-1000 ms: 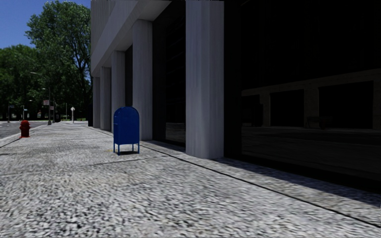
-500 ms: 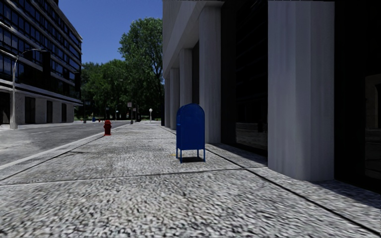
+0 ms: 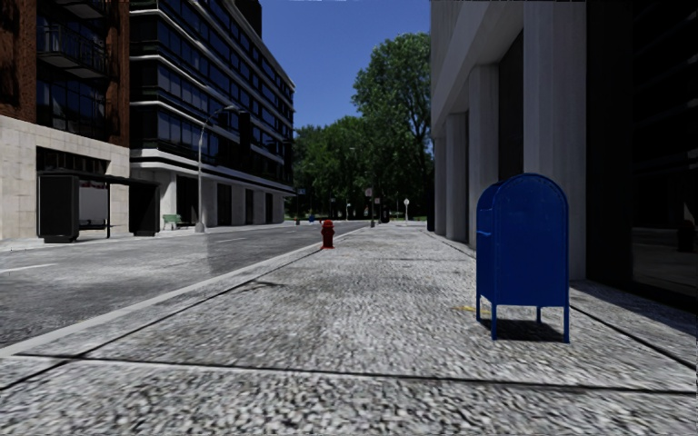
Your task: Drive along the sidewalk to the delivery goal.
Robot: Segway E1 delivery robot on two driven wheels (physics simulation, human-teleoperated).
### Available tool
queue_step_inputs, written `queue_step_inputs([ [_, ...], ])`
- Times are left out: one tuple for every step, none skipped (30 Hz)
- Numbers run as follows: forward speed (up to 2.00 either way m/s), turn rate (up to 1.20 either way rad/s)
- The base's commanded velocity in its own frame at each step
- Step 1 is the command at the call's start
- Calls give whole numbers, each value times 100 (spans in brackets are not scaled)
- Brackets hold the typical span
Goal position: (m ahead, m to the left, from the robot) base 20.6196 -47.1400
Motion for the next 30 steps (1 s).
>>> queue_step_inputs([
  [200, 0],
  [200, 0],
  [200, 0],
  [200, 0],
  [200, 0],
  [200, 0],
  [200, 0],
  [200, 0],
  [200, 0],
  [200, 0],
  [200, 0],
  [200, 0],
  [200, 0],
  [200, 0],
  [200, 0],
  [200, 0],
  [200, -6],
  [200, -22],
  [200, -29],
  [200, -29],
  [200, -31],
  [200, -32],
  [200, -32],
  [200, -32],
  [200, -33],
  [200, -33],
  [200, -33],
  [200, -33],
  [200, -33],
  [200, -33],
])
